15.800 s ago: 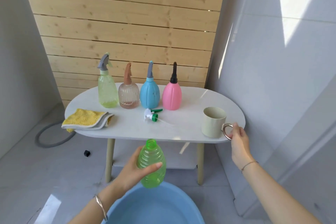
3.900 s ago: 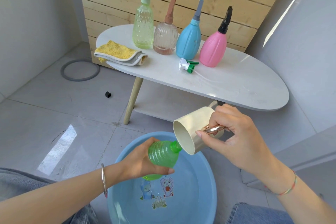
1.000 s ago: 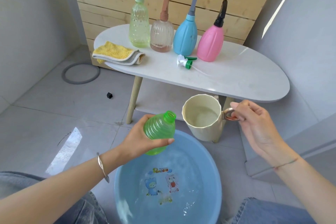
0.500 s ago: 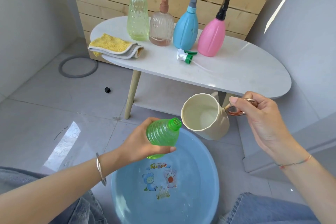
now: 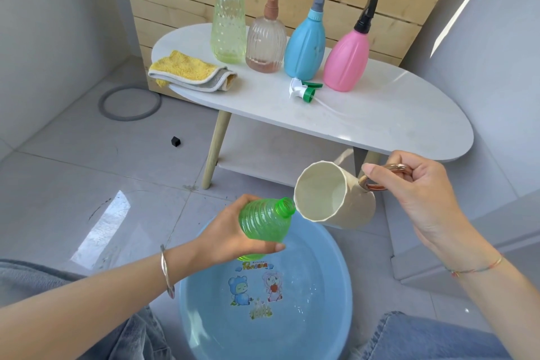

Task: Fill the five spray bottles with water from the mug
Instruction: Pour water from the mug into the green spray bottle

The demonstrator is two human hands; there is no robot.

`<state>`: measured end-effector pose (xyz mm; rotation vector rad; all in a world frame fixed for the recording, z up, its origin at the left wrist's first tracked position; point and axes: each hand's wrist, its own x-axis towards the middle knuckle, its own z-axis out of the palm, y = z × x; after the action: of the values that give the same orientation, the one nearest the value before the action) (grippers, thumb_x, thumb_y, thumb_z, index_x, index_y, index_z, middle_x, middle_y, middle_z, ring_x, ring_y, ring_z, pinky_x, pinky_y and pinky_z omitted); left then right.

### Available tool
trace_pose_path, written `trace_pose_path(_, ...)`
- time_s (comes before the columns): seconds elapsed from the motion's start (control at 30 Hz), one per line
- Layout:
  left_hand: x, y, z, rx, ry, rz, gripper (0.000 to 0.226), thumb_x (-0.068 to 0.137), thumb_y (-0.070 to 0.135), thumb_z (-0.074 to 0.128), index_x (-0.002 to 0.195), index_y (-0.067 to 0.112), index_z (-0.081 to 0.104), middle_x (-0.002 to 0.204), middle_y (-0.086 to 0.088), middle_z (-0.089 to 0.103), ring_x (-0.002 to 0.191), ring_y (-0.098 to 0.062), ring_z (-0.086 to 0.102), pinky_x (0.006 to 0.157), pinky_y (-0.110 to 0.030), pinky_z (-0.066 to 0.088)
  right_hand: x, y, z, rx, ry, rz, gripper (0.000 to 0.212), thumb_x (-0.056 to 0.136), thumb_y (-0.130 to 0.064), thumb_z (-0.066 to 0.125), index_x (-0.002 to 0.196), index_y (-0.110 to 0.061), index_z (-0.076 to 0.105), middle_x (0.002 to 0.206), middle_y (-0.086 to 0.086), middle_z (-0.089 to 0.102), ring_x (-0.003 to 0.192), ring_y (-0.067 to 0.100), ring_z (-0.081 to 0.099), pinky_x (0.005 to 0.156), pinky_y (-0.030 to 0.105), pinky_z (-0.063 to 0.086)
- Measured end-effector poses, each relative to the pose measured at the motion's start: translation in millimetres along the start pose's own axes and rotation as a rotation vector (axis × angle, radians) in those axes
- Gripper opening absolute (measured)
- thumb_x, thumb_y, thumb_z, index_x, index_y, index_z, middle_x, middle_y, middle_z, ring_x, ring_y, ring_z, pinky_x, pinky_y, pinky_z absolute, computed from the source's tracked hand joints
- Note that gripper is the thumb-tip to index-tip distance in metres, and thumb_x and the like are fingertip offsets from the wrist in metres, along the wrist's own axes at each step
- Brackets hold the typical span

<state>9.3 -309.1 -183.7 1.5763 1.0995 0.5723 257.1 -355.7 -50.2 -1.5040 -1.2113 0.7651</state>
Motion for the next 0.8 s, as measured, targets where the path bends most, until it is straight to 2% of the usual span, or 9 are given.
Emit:
trace_pose_path(0.03,0.2,-1.6,0.2,0.011,-0.002,-0.006,0.083,0.041,0.063,0.085,0.112,0.034,0.054,0.102,0.010,0.067,0.096,-0.007,0.065,0.089,-0.030,0.053,-0.1,0.7,-0.4,-0.009,-0.008,-0.003,0.075,0.042,-0.064,0.083,0.057,-0.003,0.042,0.069,0.045,0.045,0.072,0.027,0.046,0.074,0.034,0.035)
trace_pose_path(0.1,0.8,-4.2,0.9,0.020,-0.006,-0.014,0.085,0.040,0.064,0.085,0.113,0.035,0.053,0.103,0.010,0.066,0.098,-0.009,0.064,0.090,-0.032,0.053,0.6,1.9,-0.3,-0.023,-0.022,-0.011,0.081,0.042,-0.069,0.081,0.060,0.000,0.042,0.070,0.046,0.046,0.071,0.028,0.047,0.075,0.036,0.035)
trace_pose_path(0.17,1.3,-4.9,1.5,0.015,-0.005,-0.016,0.084,0.040,0.064,0.086,0.112,0.036,0.052,0.101,0.009,0.067,0.095,-0.009,0.065,0.089,-0.031,0.053,0.4,-0.1,1.2,-0.038,-0.025,-0.019,0.074,0.044,-0.058,0.085,0.060,0.001,0.043,0.072,0.045,0.049,0.070,0.026,0.050,0.073,0.034,0.038)
trace_pose_path(0.23,1.4,-4.3,1.9,0.002,-0.009,-0.016,0.083,0.040,0.062,0.086,0.110,0.035,0.053,0.099,0.008,0.067,0.091,-0.007,0.066,0.085,-0.027,0.054,0.3,-1.7,2.9,-0.045,-0.017,-0.027,0.060,0.052,-0.045,0.079,0.059,0.002,0.043,0.073,0.045,0.051,0.068,0.024,0.055,0.068,0.029,0.041)
trace_pose_path(0.33,0.7,-3.3,2.5,-0.015,-0.022,-0.011,0.081,0.040,0.060,0.086,0.109,0.035,0.053,0.097,0.007,0.067,0.086,-0.005,0.066,0.079,-0.021,0.053,0.2,-3.4,4.0,-0.051,-0.013,-0.033,0.054,0.056,-0.043,0.074,0.058,0.001,0.043,0.072,0.045,0.050,0.068,0.025,0.053,0.069,0.031,0.039)
trace_pose_path(0.43,-0.2,-2.8,2.5,-0.021,-0.025,-0.008,0.080,0.040,0.060,0.086,0.108,0.034,0.053,0.095,0.008,0.067,0.084,-0.003,0.065,0.076,-0.017,0.051,-0.4,-5.2,4.9,-0.054,-0.023,-0.026,0.046,0.057,-0.043,0.074,0.053,-0.007,0.046,0.071,0.045,0.050,0.069,0.026,0.050,0.071,0.033,0.036)
trace_pose_path(0.6,-0.2,-3.3,2.1,-0.006,-0.019,-0.012,0.080,0.040,0.062,0.085,0.108,0.036,0.052,0.096,0.008,0.067,0.085,-0.003,0.065,0.077,-0.018,0.052,0.8,-1.3,3.9,-0.066,-0.028,-0.036,0.053,0.055,-0.046,0.079,0.056,-0.004,0.046,0.071,0.045,0.049,0.069,0.027,0.048,0.072,0.035,0.034)
trace_pose_path(0.7,-0.7,-1.6,1.6,0.005,-0.015,-0.017,0.079,0.040,0.062,0.084,0.108,0.036,0.052,0.096,0.008,0.067,0.084,-0.002,0.064,0.074,-0.015,0.051,1.9,2.2,2.2,-0.078,-0.037,-0.041,0.070,0.046,-0.061,0.083,0.057,-0.004,0.045,0.069,0.044,0.047,0.070,0.027,0.048,0.071,0.035,0.034)
trace_pose_path(0.8,-1.0,-1.0,1.5,0.012,-0.015,-0.020,0.079,0.040,0.063,0.085,0.108,0.037,0.052,0.097,0.009,0.067,0.085,-0.002,0.064,0.076,-0.018,0.052,1.7,1.3,3.0,-0.080,-0.034,-0.049,0.054,0.055,-0.046,0.079,0.055,-0.006,0.043,0.066,0.043,0.045,0.070,0.026,0.047,0.070,0.034,0.033)
